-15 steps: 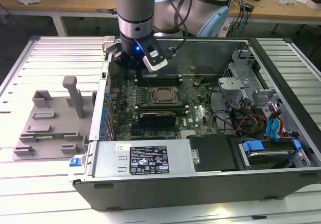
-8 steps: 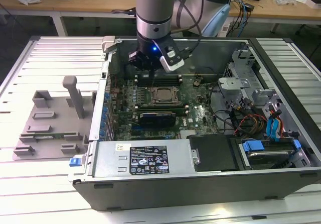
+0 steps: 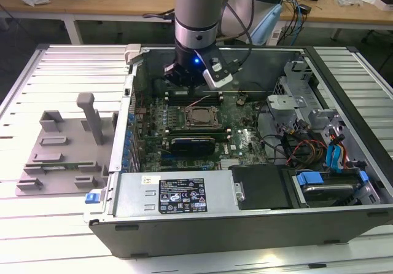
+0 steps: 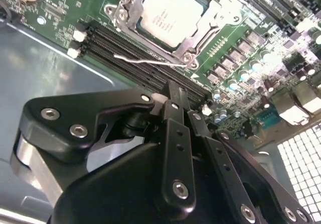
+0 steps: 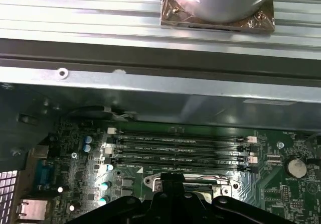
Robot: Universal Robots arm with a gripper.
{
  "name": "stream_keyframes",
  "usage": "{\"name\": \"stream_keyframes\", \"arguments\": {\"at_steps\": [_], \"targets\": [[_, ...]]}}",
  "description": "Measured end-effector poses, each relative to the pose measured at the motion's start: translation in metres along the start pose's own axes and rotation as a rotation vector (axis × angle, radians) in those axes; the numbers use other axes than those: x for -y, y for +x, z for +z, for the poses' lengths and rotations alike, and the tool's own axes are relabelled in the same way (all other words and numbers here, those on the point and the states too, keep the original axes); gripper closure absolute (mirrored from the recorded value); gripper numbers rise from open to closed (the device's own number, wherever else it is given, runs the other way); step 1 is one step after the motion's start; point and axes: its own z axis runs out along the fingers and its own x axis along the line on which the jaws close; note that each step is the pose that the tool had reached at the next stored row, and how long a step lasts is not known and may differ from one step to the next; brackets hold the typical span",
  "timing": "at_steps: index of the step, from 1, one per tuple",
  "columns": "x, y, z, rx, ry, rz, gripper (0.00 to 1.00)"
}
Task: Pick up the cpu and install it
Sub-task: 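Install the first cpu locking lever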
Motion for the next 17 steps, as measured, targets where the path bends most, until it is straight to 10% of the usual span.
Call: {"name": "stream_keyframes", "arguments": {"at_steps": [2, 17], "targets": [[0.0, -0.0001, 0.0001, 0.0007, 0.0206, 0.007, 0.89], [-0.0068, -0.0171, 0.0206, 0.005, 0.0301, 0.03, 0.89]]}}
